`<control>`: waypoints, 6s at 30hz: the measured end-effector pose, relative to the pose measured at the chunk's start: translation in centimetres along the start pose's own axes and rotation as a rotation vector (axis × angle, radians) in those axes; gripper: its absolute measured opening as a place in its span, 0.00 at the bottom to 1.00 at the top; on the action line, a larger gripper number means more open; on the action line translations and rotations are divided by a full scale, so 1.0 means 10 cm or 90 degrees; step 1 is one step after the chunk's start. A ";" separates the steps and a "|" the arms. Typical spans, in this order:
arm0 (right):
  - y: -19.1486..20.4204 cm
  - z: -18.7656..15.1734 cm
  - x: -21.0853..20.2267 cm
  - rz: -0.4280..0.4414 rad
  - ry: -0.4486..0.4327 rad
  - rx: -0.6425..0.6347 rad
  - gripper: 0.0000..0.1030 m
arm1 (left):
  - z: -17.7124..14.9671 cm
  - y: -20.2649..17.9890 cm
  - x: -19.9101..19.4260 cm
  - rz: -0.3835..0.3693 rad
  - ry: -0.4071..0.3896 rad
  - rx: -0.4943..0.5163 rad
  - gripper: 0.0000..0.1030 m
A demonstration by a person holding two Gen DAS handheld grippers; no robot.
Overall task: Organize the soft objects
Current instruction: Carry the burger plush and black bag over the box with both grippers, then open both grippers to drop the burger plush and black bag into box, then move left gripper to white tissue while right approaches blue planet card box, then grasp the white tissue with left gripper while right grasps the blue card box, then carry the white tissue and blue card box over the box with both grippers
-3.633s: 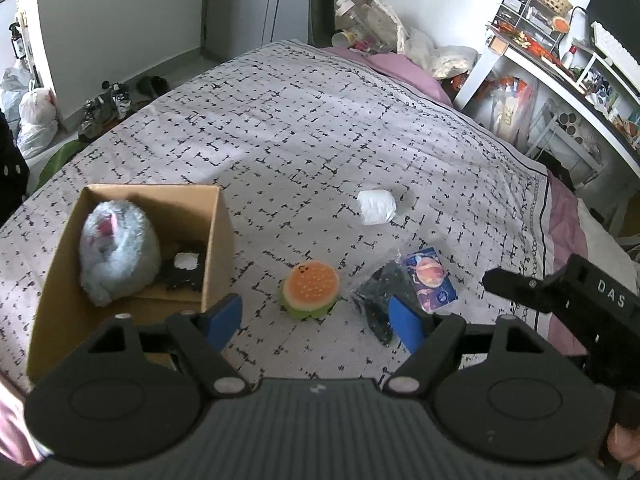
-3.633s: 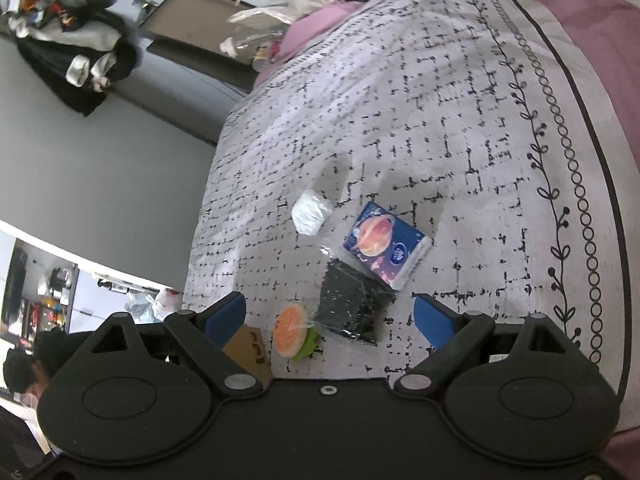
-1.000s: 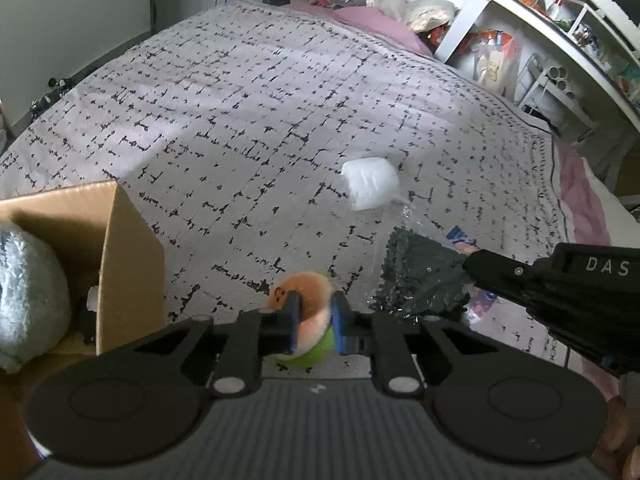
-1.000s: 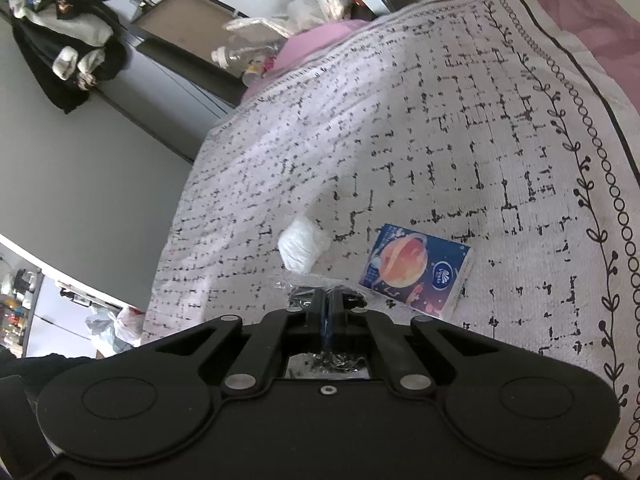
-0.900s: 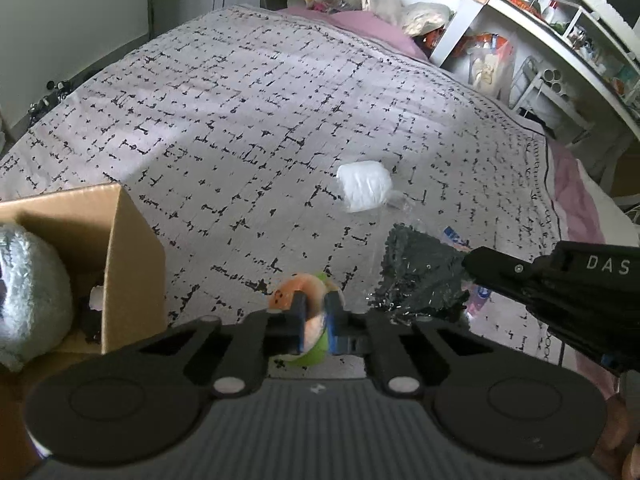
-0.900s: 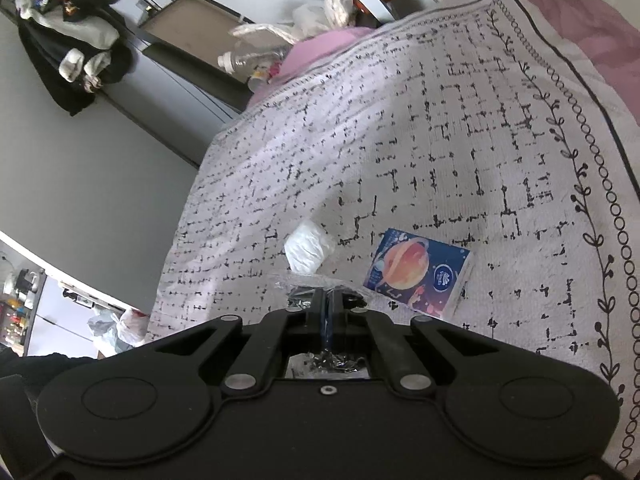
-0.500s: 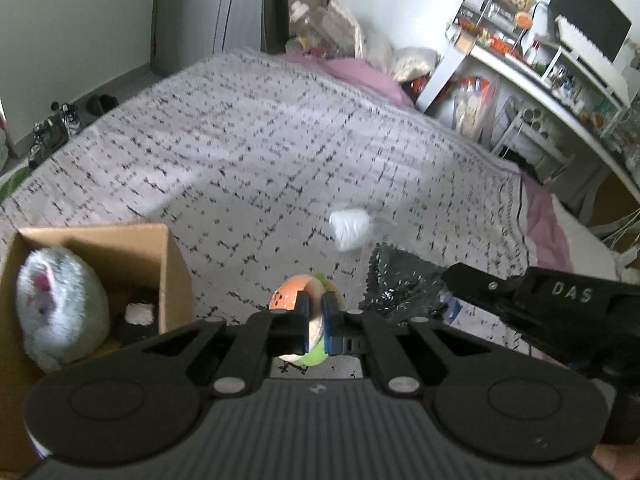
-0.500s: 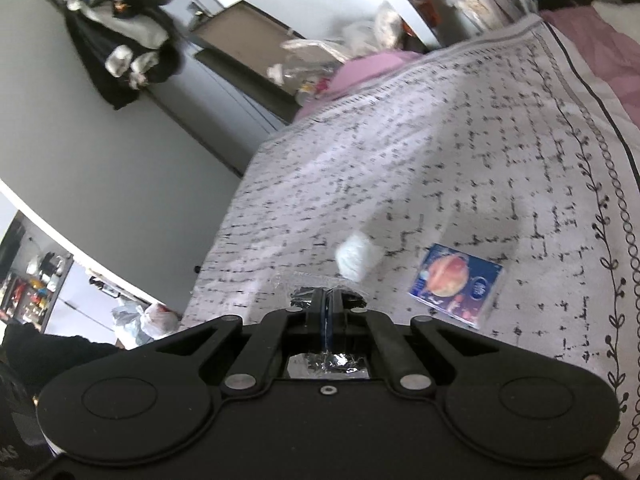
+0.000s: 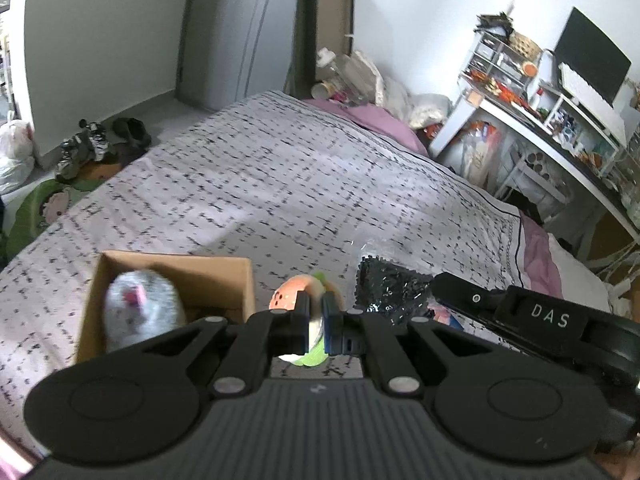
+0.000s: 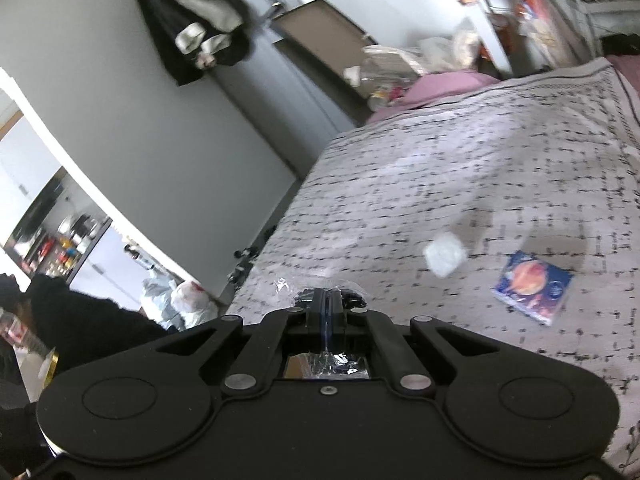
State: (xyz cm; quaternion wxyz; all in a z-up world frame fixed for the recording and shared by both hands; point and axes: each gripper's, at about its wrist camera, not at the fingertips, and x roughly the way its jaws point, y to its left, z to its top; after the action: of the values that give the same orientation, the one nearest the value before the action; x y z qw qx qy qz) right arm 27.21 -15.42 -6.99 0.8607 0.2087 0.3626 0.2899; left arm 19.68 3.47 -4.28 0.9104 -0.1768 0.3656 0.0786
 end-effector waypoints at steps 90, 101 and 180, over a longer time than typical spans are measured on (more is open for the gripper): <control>-0.95 0.21 0.40 -0.252 0.140 -0.141 0.93 | 0.32 -0.36 0.89 0.035 0.116 -0.065 0.67; -1.12 0.16 0.78 -0.294 0.191 -0.162 0.93 | 0.41 -0.53 1.52 0.024 0.162 -0.066 0.67; -0.30 0.25 0.18 -0.192 0.033 -0.126 0.49 | 0.21 0.01 0.39 -0.014 0.047 -0.046 0.41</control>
State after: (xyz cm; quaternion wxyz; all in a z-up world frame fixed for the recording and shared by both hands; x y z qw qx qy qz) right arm 31.13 -16.82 -8.01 0.9012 0.0583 0.3816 0.1969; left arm 23.79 4.37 -5.62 0.8903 -0.2159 0.3939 0.0754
